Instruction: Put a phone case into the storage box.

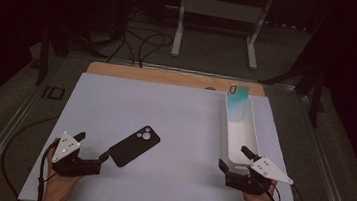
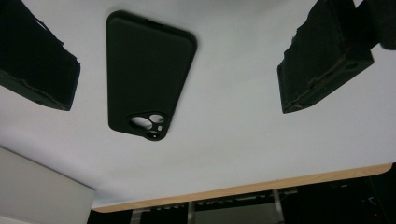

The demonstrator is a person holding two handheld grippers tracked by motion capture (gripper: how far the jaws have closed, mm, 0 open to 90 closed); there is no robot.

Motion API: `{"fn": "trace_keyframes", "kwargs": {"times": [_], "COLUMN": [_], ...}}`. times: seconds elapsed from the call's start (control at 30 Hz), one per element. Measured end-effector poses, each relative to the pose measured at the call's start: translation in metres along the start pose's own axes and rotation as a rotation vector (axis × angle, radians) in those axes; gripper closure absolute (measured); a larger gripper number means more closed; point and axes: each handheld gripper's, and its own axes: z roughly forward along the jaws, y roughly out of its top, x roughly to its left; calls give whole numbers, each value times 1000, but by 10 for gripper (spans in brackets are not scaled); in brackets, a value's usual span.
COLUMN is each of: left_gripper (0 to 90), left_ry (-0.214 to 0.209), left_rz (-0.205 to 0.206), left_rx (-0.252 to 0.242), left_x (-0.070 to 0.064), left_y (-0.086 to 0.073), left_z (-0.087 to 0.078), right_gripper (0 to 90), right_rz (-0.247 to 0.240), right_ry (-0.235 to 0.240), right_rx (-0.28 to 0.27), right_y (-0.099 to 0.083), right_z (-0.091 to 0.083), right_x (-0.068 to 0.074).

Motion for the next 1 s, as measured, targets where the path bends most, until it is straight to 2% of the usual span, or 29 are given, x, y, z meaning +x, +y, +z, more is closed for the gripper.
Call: {"fn": "trace_keyframes", "kwargs": {"times": [0.27, 0.37, 0.57, 0.7, 0.73, 0.87, 0.9, 0.97, 1.0], "left_gripper": [0, 0, 0, 0, 0, 0, 0, 0, 0], "left_ry": [3, -1, -28, -38, -46, -55, -53, -60, -74], "left_rz": [-4, 17, 31, 51, 56, 68, 91, 90, 93], "left_rx": [26, 54, 84, 135, 168, 206, 248, 256, 284], "left_x": [-1, -2, -4, -5, -6, -6, -7, -6, -7], "left_y": [5, 8, 17, 19, 21, 22, 23, 23, 24], "left_z": [2, 5, 15, 24, 29, 35, 42, 44, 49], "right_gripper": [86, 86, 86, 86, 86, 86, 86, 86, 86], "right_rz": [-4, -4, 6, 5, 5, 4, 6, 6, 11], "right_ry": [-1, 0, -5, -3, -6, -4, -5, -6, -7], "right_rx": [6, 9, 7, 10, 12, 13, 16, 18, 17], "right_y": [1, 1, 1, 1, 1, 1, 1, 1, 1], "right_z": [1, 1, 0, 1, 1, 1, 1, 1, 1], "right_x": [1, 1, -1, 0, 0, 0, -1, -1, -1]}}
